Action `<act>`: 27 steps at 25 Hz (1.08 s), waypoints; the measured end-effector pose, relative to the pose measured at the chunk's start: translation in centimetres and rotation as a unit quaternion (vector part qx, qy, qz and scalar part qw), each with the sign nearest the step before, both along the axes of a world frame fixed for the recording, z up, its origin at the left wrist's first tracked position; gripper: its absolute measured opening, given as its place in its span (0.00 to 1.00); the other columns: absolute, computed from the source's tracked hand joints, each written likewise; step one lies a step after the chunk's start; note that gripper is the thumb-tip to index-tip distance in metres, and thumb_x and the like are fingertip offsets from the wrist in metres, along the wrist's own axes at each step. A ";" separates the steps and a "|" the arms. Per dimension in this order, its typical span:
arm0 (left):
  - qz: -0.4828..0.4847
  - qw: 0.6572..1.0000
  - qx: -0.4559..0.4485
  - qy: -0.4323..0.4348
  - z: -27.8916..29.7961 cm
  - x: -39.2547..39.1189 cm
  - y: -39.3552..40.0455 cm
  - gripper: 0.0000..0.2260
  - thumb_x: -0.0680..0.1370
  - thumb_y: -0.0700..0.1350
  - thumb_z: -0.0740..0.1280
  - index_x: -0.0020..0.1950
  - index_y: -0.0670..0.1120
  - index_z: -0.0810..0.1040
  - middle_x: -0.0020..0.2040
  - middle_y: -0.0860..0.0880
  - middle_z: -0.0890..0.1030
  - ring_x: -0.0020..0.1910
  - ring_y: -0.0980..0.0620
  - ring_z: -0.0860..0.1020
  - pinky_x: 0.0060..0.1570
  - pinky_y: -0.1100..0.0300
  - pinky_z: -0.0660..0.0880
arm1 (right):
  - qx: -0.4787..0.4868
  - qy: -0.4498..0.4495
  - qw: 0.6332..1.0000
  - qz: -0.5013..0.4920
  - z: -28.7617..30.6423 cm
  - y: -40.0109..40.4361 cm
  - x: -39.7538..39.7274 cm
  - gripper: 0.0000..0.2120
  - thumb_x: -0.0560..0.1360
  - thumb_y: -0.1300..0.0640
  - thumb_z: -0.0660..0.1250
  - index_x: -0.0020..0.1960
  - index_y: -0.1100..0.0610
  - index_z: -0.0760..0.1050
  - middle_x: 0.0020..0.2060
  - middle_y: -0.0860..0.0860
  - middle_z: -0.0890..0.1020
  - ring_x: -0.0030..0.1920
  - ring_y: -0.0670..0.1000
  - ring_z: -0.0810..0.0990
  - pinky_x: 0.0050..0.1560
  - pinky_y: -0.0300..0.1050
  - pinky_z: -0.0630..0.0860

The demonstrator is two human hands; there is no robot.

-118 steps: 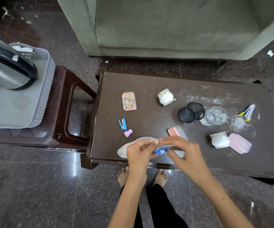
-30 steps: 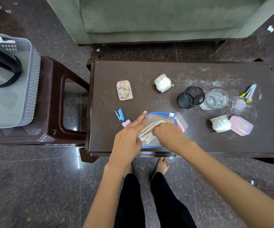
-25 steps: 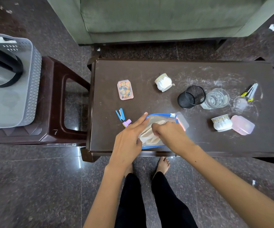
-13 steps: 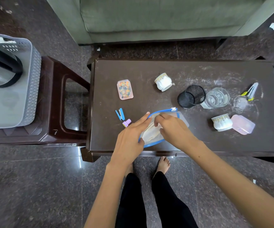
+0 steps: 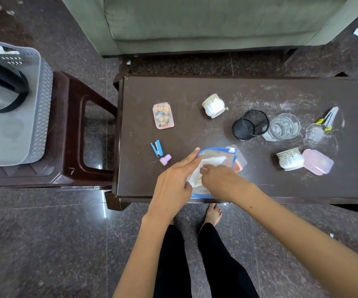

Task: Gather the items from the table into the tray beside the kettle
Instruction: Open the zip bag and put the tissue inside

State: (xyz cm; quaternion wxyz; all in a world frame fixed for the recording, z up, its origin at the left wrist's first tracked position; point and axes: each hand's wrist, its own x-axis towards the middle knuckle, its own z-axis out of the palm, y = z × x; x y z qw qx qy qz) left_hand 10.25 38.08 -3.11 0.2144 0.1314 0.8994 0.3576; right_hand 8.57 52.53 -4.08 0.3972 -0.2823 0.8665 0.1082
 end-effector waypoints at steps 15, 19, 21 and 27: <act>0.025 0.999 0.036 -0.018 0.2 -0.2 -0.4 0.39 0.65 0.29 0.60 0.71 0.59 0.67 0.72 0.68 0.63 0.54 0.60 0.74 0.42 0.65 0.74 | -0.258 0.072 0.938 -0.221 3.4 3.8 -1.2 0.06 0.73 0.61 0.68 0.49 0.56 0.75 0.49 0.48 0.80 0.48 0.52 0.77 0.46 0.44 0.70; 0.045 0.997 0.063 -0.027 0.5 -0.1 0.1 0.37 0.65 0.28 0.61 0.70 0.56 0.70 0.71 0.63 0.67 0.52 0.59 0.64 0.50 0.81 0.63 | -0.399 0.107 0.877 -0.245 3.1 5.0 -0.7 0.12 0.70 0.65 0.70 0.53 0.58 0.78 0.42 0.48 0.77 0.41 0.46 0.75 0.43 0.37 0.72; 0.064 0.995 0.074 -0.030 0.4 -0.1 0.2 0.35 0.66 0.27 0.62 0.69 0.54 0.71 0.71 0.61 0.68 0.51 0.62 0.64 0.65 0.76 0.57 | -0.450 0.159 0.824 -0.306 3.0 5.2 -0.2 0.07 0.70 0.63 0.70 0.47 0.60 0.80 0.40 0.48 0.79 0.39 0.44 0.74 0.41 0.29 0.70; 0.144 0.984 0.103 -0.027 1.5 -0.7 0.9 0.33 0.67 0.29 0.63 0.68 0.53 0.73 0.71 0.60 0.68 0.23 0.59 0.66 0.41 0.59 0.72 | -0.496 0.243 0.594 -0.584 5.2 4.5 1.0 0.12 0.74 0.62 0.68 0.50 0.49 0.71 0.39 0.43 0.80 0.33 0.46 0.79 0.34 0.45 0.76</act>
